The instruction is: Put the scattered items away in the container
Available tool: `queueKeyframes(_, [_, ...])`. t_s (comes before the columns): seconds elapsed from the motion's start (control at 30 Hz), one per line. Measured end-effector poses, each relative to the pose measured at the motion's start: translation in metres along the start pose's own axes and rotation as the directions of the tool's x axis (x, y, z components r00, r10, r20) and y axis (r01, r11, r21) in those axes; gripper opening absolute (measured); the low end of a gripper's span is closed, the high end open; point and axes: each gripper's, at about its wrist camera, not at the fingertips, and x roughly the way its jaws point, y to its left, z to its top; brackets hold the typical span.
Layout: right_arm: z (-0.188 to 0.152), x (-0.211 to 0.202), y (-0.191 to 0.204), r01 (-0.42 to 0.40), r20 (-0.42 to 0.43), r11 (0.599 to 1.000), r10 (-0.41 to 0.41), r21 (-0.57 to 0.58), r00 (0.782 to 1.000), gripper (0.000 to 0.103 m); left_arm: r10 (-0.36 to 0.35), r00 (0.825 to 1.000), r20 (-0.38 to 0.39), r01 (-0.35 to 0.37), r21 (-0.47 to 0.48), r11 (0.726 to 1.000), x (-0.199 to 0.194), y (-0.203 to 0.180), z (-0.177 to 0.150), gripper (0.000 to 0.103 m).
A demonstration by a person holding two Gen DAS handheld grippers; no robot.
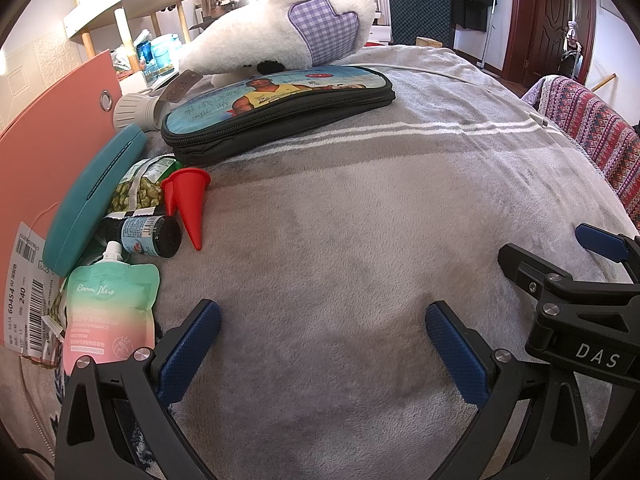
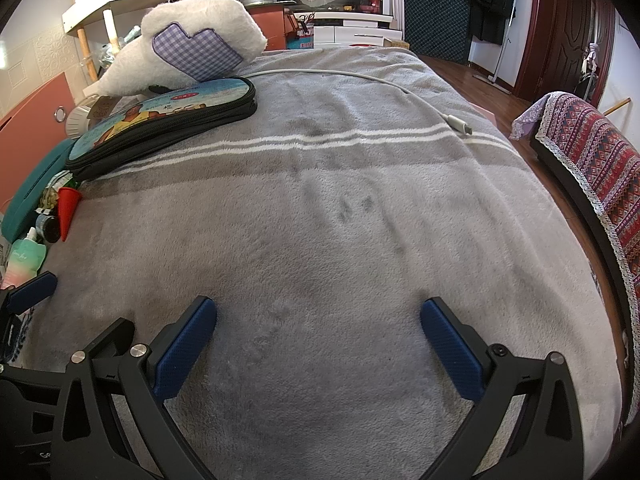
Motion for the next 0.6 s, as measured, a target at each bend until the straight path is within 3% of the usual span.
queueKeyframes(0.6, [-0.0022,0.0014,-0.0003,0.0,0.0,1.0,0.0,0.0,1.0,0.103,0.0,1.0,0.0,0.0,0.0,1.0,0.0018,-0.0023,0.0008,0.103])
